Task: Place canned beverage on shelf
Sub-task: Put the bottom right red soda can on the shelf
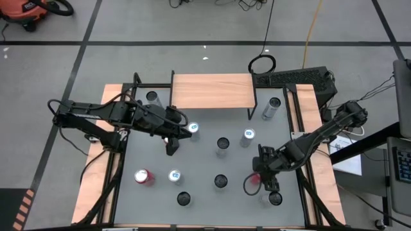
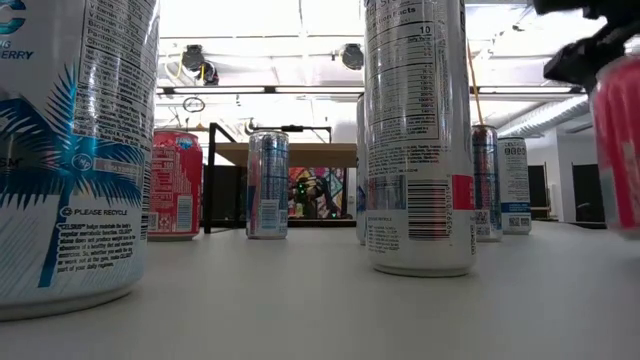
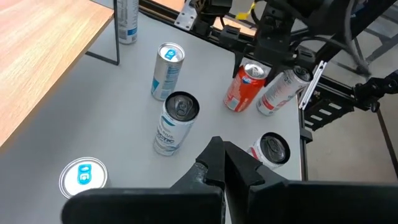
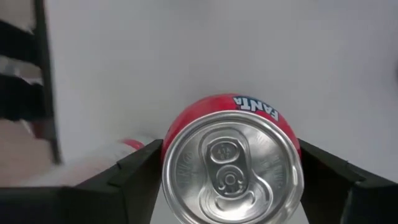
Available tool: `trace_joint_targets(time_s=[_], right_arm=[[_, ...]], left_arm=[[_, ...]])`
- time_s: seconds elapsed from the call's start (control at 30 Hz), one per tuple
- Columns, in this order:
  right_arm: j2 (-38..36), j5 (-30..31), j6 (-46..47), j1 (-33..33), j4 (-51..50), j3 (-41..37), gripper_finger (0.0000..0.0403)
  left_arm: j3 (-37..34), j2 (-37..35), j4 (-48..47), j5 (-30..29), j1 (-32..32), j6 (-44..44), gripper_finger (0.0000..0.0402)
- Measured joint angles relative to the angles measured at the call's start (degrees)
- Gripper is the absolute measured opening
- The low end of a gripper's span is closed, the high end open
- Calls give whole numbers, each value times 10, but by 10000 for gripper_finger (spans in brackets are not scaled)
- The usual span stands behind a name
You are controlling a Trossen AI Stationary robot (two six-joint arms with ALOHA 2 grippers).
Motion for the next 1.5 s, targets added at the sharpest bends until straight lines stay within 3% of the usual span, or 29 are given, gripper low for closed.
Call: trace_joint_targets(time_s=[0.63, 0.9, 1.03, 1.5], right_arm=[[-1, 1, 166, -57, -74, 216, 279], [-1, 0, 191, -98, -72, 267, 279], [-1, 0, 191, -118, -56, 270, 279], [-1, -9, 156, -219, 87, 270, 263]], left_arm=[[0, 0, 7, 0, 0, 0, 0], [0, 0, 26, 0, 0, -1, 7], [0, 0, 71, 0, 0, -16, 50], [0, 6, 159, -25, -19, -15, 275]])
